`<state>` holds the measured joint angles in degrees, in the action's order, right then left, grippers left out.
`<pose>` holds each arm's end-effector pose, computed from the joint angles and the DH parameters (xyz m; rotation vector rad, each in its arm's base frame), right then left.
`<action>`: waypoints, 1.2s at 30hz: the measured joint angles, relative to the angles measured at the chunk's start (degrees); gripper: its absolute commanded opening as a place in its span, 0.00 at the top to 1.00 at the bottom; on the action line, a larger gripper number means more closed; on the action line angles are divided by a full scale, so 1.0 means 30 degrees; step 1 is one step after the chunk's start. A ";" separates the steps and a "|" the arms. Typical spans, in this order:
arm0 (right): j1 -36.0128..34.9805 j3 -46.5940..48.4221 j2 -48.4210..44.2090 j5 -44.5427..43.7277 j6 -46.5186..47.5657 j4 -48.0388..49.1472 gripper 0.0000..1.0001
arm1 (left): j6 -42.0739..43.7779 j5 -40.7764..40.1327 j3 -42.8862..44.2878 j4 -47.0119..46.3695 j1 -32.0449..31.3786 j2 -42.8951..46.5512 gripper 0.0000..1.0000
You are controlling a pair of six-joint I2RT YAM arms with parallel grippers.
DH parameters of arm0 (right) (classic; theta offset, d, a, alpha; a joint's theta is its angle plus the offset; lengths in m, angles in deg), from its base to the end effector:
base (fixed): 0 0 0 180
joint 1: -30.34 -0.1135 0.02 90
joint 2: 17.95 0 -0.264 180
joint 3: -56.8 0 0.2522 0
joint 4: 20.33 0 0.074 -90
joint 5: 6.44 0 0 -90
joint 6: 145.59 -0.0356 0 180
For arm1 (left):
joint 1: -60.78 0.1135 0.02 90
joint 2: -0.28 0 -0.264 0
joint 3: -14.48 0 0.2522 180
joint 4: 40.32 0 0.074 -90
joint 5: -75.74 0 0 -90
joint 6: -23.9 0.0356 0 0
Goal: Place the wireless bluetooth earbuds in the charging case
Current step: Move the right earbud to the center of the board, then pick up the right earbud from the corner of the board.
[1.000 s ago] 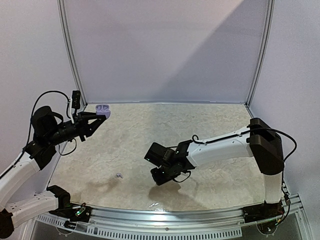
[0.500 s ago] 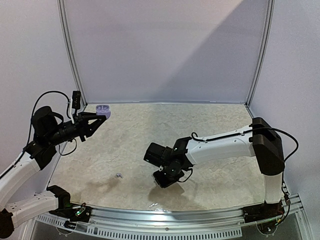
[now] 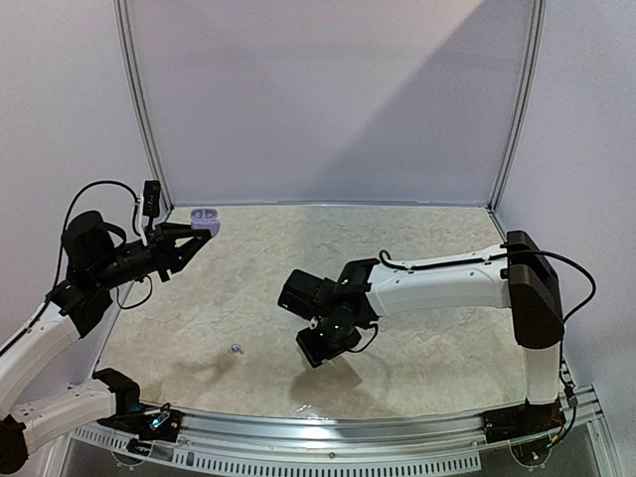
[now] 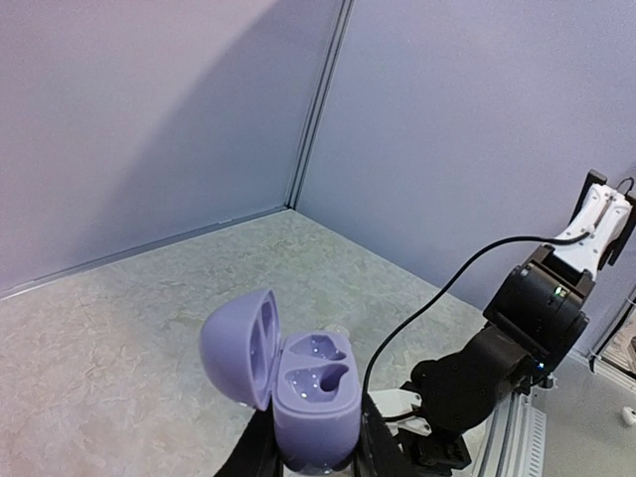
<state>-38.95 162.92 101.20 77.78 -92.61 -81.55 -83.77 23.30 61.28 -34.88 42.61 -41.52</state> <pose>0.1533 0.3953 0.1819 -0.7831 2.7794 0.2322 0.1611 -0.0757 0.3107 0.5405 1.5789 -0.9944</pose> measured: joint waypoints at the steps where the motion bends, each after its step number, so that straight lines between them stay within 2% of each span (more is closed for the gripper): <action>1: 0.0044 0.0182 0.0131 0.0036 -0.0146 -0.0029 0.49 | 0.0000 0.0066 0.0000 -0.0007 0.0007 0.0000 1.00; 14: 0.0466 0.3373 0.2900 -0.0561 -0.0532 -0.1632 0.60 | -0.0066 0.0270 0.0000 -0.0015 0.0029 0.0000 1.00; 18: 0.0466 0.3446 0.3169 -0.0692 -0.0546 -0.2164 0.62 | -0.0066 0.0270 0.0000 -0.0015 0.0029 0.0000 1.00; 23: 0.0466 0.3439 0.3206 -0.0612 -0.0568 -0.2295 0.69 | -0.0066 0.0270 0.0000 -0.0015 0.0029 0.0000 1.00; 36: 0.0481 0.3453 0.3592 -0.0357 -0.0452 -0.2208 0.71 | -0.0073 0.0270 0.0000 -0.0029 0.0029 -0.0007 1.00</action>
<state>-37.51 173.28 111.98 76.71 -93.96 -88.17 -83.99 24.11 61.28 -34.96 42.69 -41.54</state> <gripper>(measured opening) 0.298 0.212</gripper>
